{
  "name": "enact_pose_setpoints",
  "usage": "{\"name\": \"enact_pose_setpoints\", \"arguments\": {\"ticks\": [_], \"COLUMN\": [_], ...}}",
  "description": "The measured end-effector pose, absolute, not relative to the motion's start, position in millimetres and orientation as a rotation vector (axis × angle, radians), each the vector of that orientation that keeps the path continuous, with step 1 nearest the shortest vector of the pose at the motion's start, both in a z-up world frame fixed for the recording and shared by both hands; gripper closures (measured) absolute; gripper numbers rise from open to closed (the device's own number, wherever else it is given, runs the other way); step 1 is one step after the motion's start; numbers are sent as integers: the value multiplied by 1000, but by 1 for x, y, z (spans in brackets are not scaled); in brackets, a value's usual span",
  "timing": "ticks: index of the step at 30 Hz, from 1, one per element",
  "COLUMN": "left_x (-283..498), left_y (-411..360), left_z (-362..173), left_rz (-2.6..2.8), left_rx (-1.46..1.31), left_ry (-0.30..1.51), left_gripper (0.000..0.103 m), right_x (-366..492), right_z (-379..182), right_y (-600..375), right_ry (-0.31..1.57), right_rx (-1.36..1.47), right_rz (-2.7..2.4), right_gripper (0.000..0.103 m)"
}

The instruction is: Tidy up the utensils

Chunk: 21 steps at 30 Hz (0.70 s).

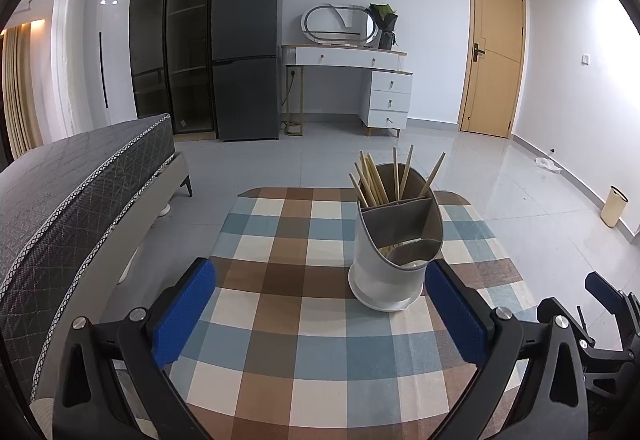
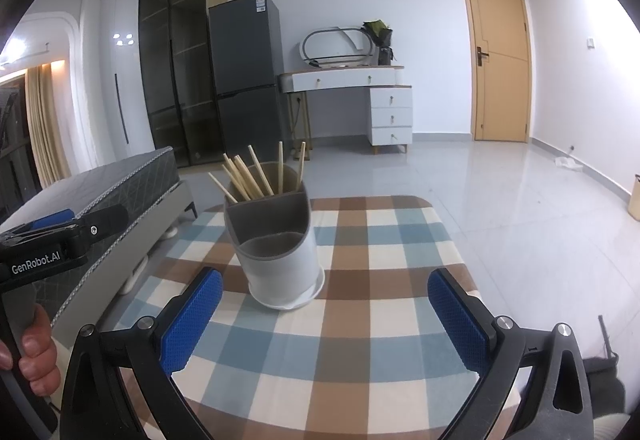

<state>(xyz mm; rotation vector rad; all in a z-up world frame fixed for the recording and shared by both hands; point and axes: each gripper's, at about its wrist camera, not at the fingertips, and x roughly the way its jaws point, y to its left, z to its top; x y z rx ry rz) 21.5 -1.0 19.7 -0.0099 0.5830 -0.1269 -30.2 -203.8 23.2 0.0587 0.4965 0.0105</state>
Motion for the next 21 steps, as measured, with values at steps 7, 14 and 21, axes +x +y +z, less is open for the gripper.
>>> {"name": "enact_pose_setpoints", "arguments": {"ticks": [7,14,21], "left_x": [21,23,23], "left_y": [-2,-1,1], "left_z": [19,18,17], "left_rz": [-129,-129,-137], "left_rx": [-8,-20,-29], "left_ry": [583,593,598], "left_gripper": [2,1,1], "right_x": [-30,-29,-27], "right_z": [22,21,20], "right_y": [-203,-203,-202], "right_ry": [503,512,522], "right_rx": [54,51,52], "right_rz": [11,14,16], "right_gripper": [0,0,0]}}
